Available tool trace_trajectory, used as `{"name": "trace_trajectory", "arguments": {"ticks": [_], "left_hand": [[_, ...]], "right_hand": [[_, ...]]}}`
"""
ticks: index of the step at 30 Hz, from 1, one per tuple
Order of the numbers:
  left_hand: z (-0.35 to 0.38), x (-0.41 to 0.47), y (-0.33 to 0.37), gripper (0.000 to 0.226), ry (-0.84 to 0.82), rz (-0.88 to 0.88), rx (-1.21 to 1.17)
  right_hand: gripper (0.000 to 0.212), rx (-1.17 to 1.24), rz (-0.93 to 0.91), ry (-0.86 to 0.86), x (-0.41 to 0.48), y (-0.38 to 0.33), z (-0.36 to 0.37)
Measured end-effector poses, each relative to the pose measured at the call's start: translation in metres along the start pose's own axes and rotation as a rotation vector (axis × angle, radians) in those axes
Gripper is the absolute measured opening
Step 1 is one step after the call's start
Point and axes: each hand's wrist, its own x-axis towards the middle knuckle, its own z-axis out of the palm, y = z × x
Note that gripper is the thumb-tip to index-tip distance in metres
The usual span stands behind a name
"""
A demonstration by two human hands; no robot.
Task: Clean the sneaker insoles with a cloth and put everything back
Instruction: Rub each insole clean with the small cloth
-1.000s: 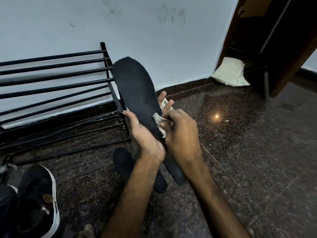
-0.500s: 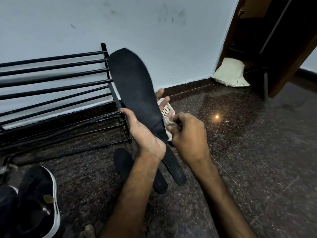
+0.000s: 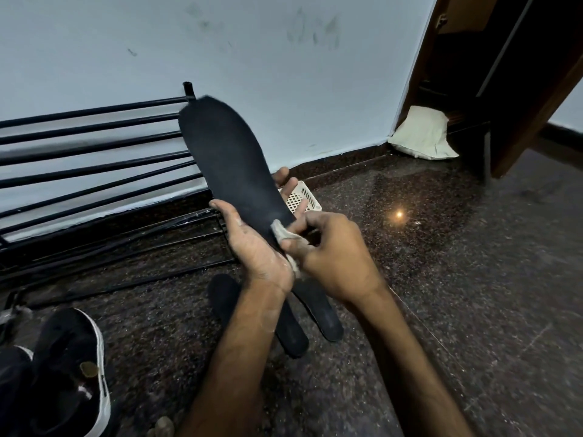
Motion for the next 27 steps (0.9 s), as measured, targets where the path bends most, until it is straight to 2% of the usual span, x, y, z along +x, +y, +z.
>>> {"name": "trace_trajectory", "arguments": {"ticks": [2, 4, 6, 8, 11, 13, 15, 18, 21, 23, 26, 27], "left_hand": [[0.000, -0.004, -0.006, 0.084, -0.045, -0.019, 0.033], [0.004, -0.010, -0.013, 0.084, -0.060, -0.034, 0.043], [0.007, -0.011, -0.014, 0.081, -0.059, -0.033, 0.025], [0.006, -0.006, -0.010, 0.075, -0.069, 0.002, -0.018], [0.002, 0.003, 0.002, 0.072, -0.069, 0.042, -0.038], [-0.001, 0.005, 0.004, 0.071, -0.069, 0.047, -0.032], [-0.002, 0.003, 0.003, 0.071, -0.060, 0.046, -0.018], [0.002, -0.002, -0.001, 0.075, -0.036, 0.001, -0.003], [-0.001, 0.000, 0.002, 0.074, -0.011, 0.005, 0.007], [-0.007, 0.002, 0.006, 0.073, -0.022, -0.035, -0.055], [-0.014, 0.004, 0.007, 0.071, -0.080, -0.132, -0.121], [-0.016, 0.005, 0.008, 0.070, -0.117, -0.157, -0.142]], "right_hand": [[0.007, -0.053, -0.122, 0.088, 0.003, -0.005, 0.007], [0.008, -0.214, -0.220, 0.281, 0.007, 0.000, 0.010], [0.010, -0.355, -0.203, 0.391, 0.009, 0.013, 0.006], [0.011, -0.401, -0.086, 0.321, 0.010, 0.028, -0.002], [0.009, -0.308, -0.002, 0.272, 0.010, 0.037, -0.014], [0.013, -0.230, -0.043, 0.359, 0.011, 0.031, -0.021], [0.016, -0.152, -0.175, 0.396, 0.011, 0.021, -0.023], [0.017, -0.129, -0.368, 0.272, 0.008, 0.012, -0.007], [0.016, -0.122, -0.458, 0.137, 0.007, 0.017, 0.013], [0.012, -0.058, -0.404, -0.031, 0.007, 0.017, 0.002], [0.007, -0.036, -0.203, -0.412, 0.003, 0.018, -0.035], [0.006, 0.016, -0.190, -0.415, 0.002, 0.020, -0.045]]}}
